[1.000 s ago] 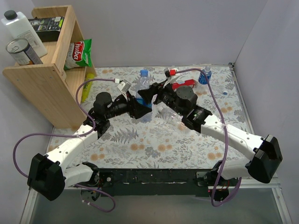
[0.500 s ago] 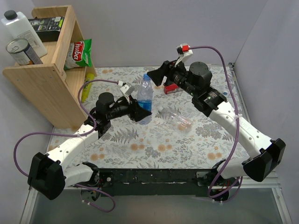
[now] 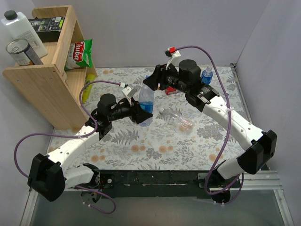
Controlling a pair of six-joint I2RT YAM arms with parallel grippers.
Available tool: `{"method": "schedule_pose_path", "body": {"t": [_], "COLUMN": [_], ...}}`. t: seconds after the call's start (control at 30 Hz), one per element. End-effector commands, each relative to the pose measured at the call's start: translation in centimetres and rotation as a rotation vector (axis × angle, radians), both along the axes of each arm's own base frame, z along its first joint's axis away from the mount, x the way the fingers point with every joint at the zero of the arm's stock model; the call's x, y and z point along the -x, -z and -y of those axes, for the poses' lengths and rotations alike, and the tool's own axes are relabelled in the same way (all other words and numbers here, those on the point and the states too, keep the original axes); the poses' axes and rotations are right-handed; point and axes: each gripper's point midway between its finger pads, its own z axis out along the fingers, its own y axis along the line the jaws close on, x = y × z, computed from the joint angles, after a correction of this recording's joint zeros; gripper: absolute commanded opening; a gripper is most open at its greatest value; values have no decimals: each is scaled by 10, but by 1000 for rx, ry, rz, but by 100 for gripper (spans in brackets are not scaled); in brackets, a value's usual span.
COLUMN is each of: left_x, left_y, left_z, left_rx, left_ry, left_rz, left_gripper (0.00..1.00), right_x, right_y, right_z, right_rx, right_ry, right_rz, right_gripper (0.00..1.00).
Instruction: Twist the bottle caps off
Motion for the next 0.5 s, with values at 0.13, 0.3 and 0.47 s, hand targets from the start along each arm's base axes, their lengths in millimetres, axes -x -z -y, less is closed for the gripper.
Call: {"method": "schedule_pose_path", "body": {"t": [0.13,0.3,0.47], "left_x": [-1,0,1], "left_y": [-19,-19,-18], "left_z": [3,4,5], "left_rx": [4,2,0], "left_ry": [2,7,9], "left_rz": [62,64,65], "left_gripper": [40,40,40], "right_x": [2,0,-2], "right_y": [-35,-37,-37], "right_z": [0,0,1], "right_rx": [-76,-91,-97], "right_ry": [-15,-23,-23], "right_rz": [60,60,57], "right_gripper": [56,59,56]}}
